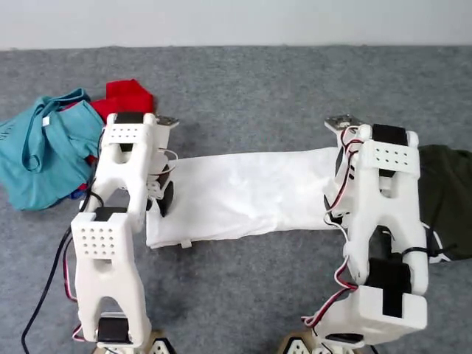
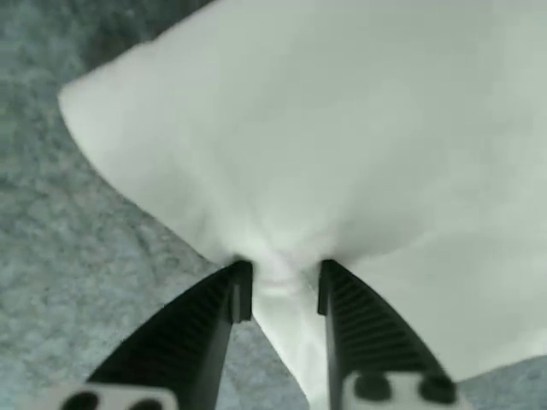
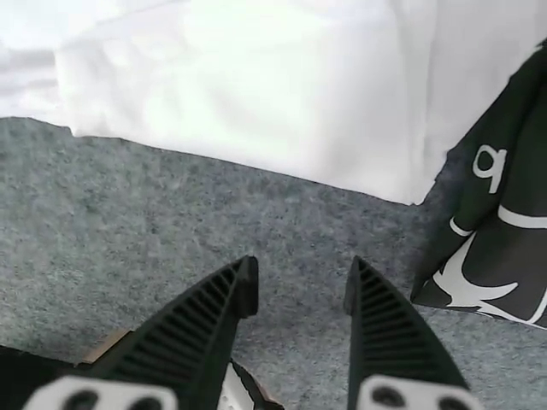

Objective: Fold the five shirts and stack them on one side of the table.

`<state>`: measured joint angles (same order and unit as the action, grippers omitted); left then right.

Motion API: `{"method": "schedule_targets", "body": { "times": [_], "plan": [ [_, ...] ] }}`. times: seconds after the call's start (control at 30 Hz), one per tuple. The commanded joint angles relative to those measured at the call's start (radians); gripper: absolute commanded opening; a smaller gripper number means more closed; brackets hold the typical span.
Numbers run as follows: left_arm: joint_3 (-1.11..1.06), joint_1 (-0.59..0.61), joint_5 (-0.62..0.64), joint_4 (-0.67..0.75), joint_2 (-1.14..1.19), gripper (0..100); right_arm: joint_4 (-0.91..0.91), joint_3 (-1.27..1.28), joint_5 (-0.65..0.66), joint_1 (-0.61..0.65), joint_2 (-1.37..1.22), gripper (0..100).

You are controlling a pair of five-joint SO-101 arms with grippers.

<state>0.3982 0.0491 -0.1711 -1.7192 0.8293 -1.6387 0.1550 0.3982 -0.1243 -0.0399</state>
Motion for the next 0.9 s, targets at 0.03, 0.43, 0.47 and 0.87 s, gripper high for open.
{"method": "schedule_targets", "body": {
  "times": [0.03, 0.43, 0.47, 0.87],
  "plan": [
    [-0.012, -0.034, 0.021, 0.031, 0.049, 1, 0.008, -0.005, 0.005, -0.012, 0.050, 18.3],
    [-0.002, -0.014, -0.049, -0.037, 0.040, 1, 0.008, -0.005, 0.005, -0.012, 0.050, 18.3],
    [-0.001, 0.002, -0.058, -0.037, 0.040, 1, 0.008, -0.005, 0.005, -0.012, 0.050, 18.3],
    [-0.002, 0.333, -0.155, -0.037, -0.126, 1, 0.012, -0.011, 0.011, -0.111, 0.050, 18.3]
  ]
}}
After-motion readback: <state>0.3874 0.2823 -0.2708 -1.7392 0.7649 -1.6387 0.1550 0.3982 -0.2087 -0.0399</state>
